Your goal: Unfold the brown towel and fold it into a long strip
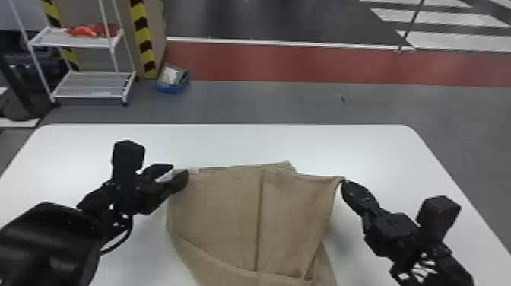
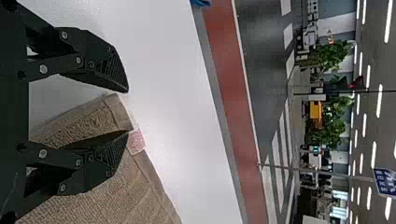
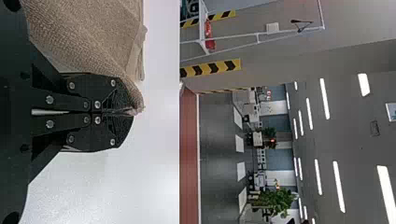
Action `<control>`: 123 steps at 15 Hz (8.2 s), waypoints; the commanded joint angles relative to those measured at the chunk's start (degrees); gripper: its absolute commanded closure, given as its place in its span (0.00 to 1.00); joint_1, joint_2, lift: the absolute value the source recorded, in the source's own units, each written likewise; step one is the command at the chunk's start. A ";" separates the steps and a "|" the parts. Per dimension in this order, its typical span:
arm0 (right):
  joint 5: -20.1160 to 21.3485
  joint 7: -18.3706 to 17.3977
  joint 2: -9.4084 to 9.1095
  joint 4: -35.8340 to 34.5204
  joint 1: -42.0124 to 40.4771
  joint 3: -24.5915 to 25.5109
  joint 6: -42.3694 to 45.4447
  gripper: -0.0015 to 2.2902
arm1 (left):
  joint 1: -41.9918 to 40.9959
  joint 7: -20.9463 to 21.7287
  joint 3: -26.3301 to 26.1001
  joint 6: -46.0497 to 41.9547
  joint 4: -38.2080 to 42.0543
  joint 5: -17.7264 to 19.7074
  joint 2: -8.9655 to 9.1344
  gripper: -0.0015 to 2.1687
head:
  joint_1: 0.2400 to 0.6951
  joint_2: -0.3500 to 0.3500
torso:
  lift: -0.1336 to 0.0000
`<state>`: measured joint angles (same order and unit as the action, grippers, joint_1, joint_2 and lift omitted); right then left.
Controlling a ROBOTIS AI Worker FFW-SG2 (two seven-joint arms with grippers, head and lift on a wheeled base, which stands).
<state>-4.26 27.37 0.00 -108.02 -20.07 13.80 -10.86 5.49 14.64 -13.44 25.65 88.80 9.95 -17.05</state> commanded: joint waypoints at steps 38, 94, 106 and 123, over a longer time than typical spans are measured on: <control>8.30 -3.20 -0.05 13.10 36.33 7.38 -1.58 0.62 | 15.96 -15.43 20.56 25.28 14.47 13.26 -1.14 0.61 | 0.74 0.46 | 0.07; 0.22 1.90 5.98 11.96 2.14 13.97 18.46 0.62 | -30.71 10.50 29.79 -0.03 19.66 12.29 -1.49 0.38 | 1.00 0.33 | 0.07; 1.53 1.72 5.98 12.13 2.32 13.62 18.28 0.62 | -31.68 13.13 31.90 1.73 19.84 16.59 -1.14 0.29 | 1.00 0.36 | 0.07; 2.50 2.07 6.24 9.23 1.00 16.34 18.10 0.62 | -34.32 12.78 39.72 21.77 35.48 21.17 2.20 0.80 | 1.00 0.31 | 0.07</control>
<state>-1.84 29.27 6.17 -98.01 -18.56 29.11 7.54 -28.74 27.59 24.72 42.78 121.45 30.77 -15.80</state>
